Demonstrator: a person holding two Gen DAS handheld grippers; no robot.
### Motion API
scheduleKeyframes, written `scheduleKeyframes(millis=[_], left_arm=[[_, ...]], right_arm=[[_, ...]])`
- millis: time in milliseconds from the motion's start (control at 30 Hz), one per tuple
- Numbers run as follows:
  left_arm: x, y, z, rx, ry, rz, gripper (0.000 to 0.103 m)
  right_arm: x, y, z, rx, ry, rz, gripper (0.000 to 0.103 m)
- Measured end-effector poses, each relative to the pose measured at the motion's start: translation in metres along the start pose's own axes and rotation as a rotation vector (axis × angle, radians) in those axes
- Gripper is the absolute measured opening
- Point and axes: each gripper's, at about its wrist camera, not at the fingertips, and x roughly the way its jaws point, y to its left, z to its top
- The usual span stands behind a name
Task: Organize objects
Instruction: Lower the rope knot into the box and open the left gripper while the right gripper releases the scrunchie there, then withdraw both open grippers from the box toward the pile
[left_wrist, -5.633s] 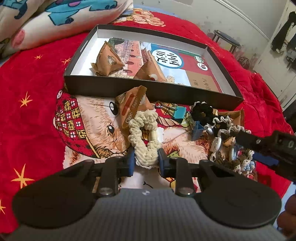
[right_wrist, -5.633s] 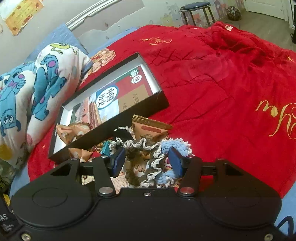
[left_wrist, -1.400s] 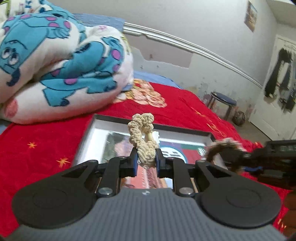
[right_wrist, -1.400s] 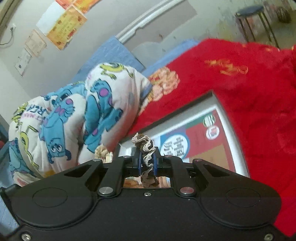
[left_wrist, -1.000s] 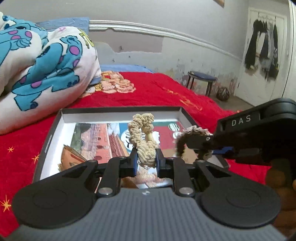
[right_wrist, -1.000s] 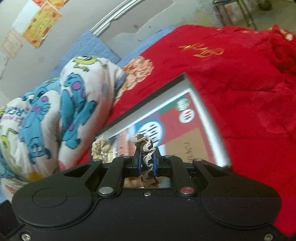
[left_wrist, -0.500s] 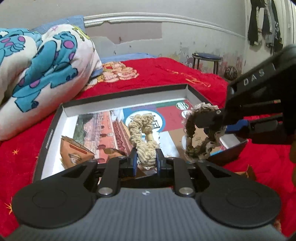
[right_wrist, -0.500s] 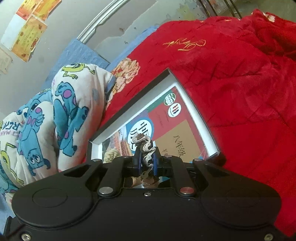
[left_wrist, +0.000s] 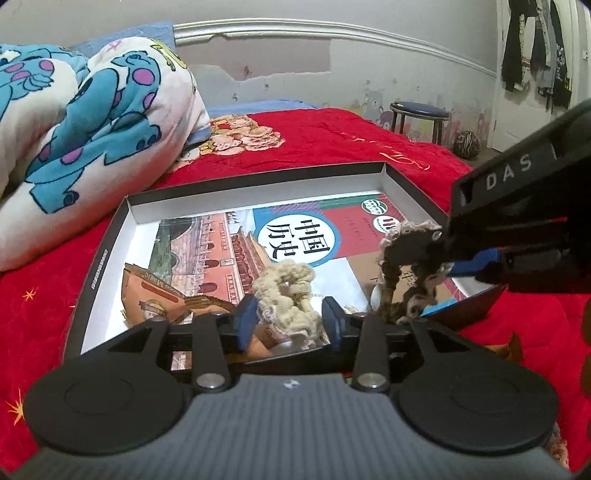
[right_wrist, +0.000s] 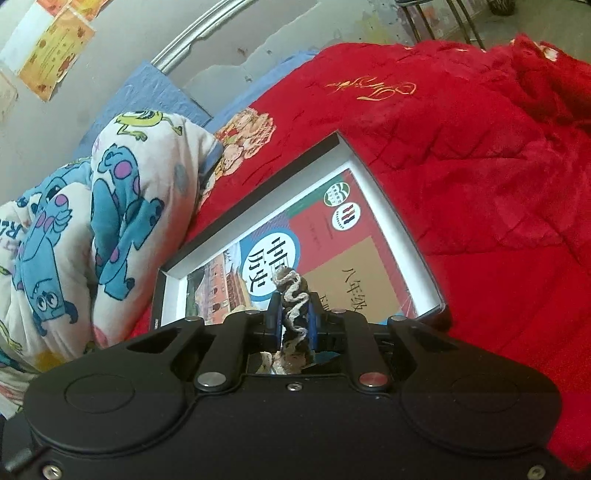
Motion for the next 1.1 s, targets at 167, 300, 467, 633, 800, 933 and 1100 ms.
scheduleKeyframes(millis=[167,300,467,633,800,933,1100], left_arm=[[-0.004,0.001,0.001,0.011,-0.025,0.005,0.076],[-0.004,0.002,0.002,0.015,-0.023,0.011,0.08],[-0.007,0.006,0.004,-0.003,-0.035,0.008,0.087],[-0.013,0.012,0.008,-0.023,-0.06,0.022,0.092],[-0.015,0.022,0.011,-0.072,-0.057,0.025,0.094],[-0.02,0.027,0.012,-0.092,-0.061,0.035,0.095],[-0.027,0.035,0.013,-0.124,-0.059,0.036,0.096]], right_arm=[[0.004,0.0,-0.002,0.006,0.022,0.002,0.017],[0.005,-0.003,0.0,0.021,0.039,0.008,0.019],[0.006,-0.006,-0.001,0.036,0.052,-0.005,0.039],[0.001,-0.005,0.0,0.033,0.033,0.018,0.053],[-0.006,-0.004,0.0,0.042,0.016,0.047,0.079],[-0.01,-0.004,-0.001,0.052,0.006,0.074,0.088],[-0.016,-0.001,-0.005,0.046,-0.011,0.074,0.092]])
